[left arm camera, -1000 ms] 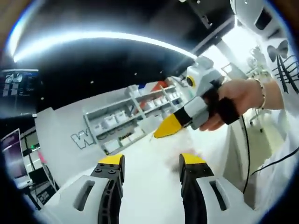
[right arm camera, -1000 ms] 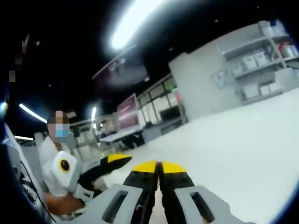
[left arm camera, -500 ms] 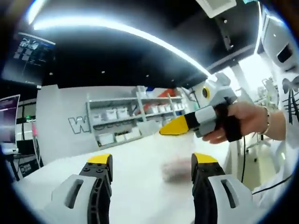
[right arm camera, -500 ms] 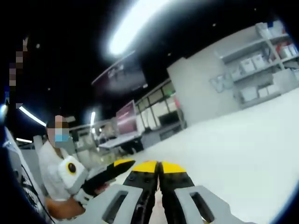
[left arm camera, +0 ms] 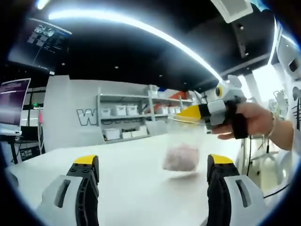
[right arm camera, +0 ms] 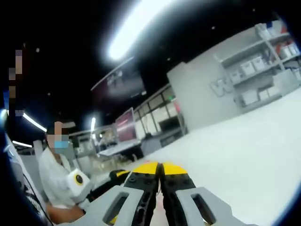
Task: Open the resealable bag by pulling the two sides of the seal apart until the entire bag opening is separated and visibly accessible.
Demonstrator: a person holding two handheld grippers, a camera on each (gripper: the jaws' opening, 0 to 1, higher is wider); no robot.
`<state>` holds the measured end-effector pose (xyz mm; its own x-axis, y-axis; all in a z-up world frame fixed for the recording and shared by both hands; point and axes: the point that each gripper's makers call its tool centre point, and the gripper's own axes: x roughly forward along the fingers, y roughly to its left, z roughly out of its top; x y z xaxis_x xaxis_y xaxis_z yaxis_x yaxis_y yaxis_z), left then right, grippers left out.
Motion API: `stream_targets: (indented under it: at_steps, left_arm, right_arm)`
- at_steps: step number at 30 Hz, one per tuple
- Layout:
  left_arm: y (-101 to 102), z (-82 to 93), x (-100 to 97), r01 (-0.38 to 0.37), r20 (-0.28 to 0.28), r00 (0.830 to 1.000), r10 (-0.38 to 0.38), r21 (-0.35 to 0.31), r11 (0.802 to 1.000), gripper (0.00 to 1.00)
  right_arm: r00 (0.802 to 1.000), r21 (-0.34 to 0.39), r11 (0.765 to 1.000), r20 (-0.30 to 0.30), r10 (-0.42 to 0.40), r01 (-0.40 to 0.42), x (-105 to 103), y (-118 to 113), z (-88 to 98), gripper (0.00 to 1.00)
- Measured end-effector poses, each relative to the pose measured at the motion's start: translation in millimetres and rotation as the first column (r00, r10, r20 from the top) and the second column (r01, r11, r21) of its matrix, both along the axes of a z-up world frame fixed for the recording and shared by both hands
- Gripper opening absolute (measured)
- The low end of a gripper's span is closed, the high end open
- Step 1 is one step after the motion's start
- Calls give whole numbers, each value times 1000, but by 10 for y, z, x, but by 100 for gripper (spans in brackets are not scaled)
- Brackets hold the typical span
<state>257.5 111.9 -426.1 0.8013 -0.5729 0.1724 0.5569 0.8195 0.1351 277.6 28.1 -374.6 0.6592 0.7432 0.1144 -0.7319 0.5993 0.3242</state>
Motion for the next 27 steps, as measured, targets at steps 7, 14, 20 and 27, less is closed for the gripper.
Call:
stream_targets:
  at_steps: [7,14,20,27]
  left_arm:
    - [179,-31,105,-39,-15,999,39,-54,998,99]
    - [260,13,142,-56,3,998,56,-72,996,99]
    - [235,-31,143,-40,-10,999,39,-82,996,99]
    - [231,-53,151,-37,-13,999,36,-81,996,100]
  right_arm:
    - [1000,16,1000,14,-8,7,104,-53,103,0]
    - [1000,22,1000,13,-16,16,191,-83,136,0]
    - [999,6,999,20,-32,32,273,-107,157,0]
    - [998,-24,999,34,-48,49,374,-127,183,0]
